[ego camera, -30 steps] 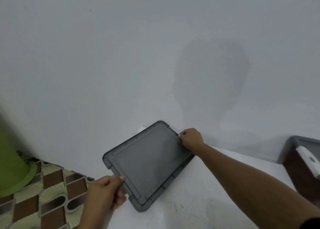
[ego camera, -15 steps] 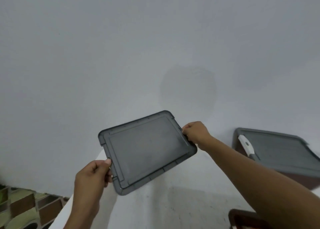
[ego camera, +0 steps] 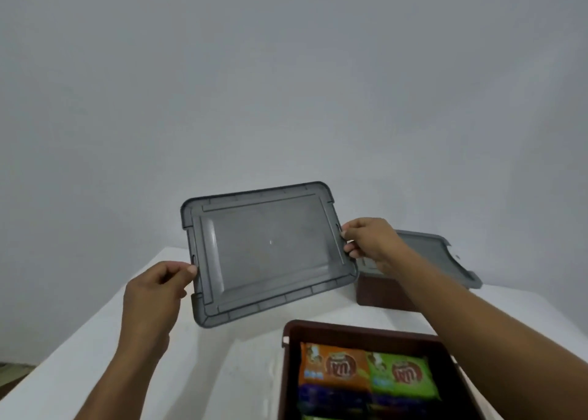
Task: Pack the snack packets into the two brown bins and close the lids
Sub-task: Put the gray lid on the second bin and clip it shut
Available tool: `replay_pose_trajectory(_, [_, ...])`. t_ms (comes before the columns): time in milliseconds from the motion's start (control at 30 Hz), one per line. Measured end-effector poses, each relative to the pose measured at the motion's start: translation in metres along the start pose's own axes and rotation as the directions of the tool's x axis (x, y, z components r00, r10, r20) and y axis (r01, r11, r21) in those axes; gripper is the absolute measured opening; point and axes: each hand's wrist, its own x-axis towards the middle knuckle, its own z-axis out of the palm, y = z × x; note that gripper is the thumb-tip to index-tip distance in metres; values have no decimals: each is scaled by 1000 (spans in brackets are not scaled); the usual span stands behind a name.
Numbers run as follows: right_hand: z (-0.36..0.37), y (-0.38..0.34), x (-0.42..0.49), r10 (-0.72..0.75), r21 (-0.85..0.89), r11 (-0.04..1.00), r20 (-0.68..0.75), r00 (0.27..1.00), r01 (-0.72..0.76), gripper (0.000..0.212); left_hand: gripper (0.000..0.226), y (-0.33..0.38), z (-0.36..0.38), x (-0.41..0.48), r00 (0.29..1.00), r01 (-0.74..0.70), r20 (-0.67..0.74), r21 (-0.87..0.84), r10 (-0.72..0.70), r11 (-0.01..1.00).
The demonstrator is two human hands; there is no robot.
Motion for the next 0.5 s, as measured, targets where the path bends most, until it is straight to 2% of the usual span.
replay_pose_trajectory(133, [-45,14,-31,-49,158,986,-48,998,56,9,6,20,21,-35,998,-47,31,-30,48,998])
replay_pose_trajectory(233, [-72,28,-59,-101,295,947,-89,991,123,7,6,29,32,-54,998,-24,57,-133,31,991])
replay_pose_trajectory(367, [-104,52,-108,-91,526,840,-111,990,136,11,13,28,39,-75,973,144,211,-251,-91,957])
replay_pose_trajectory(500, [-123,81,-148,-34,687,721,-96,995,91,18,20,25,48,-91,891,353,393,-288,-227,890])
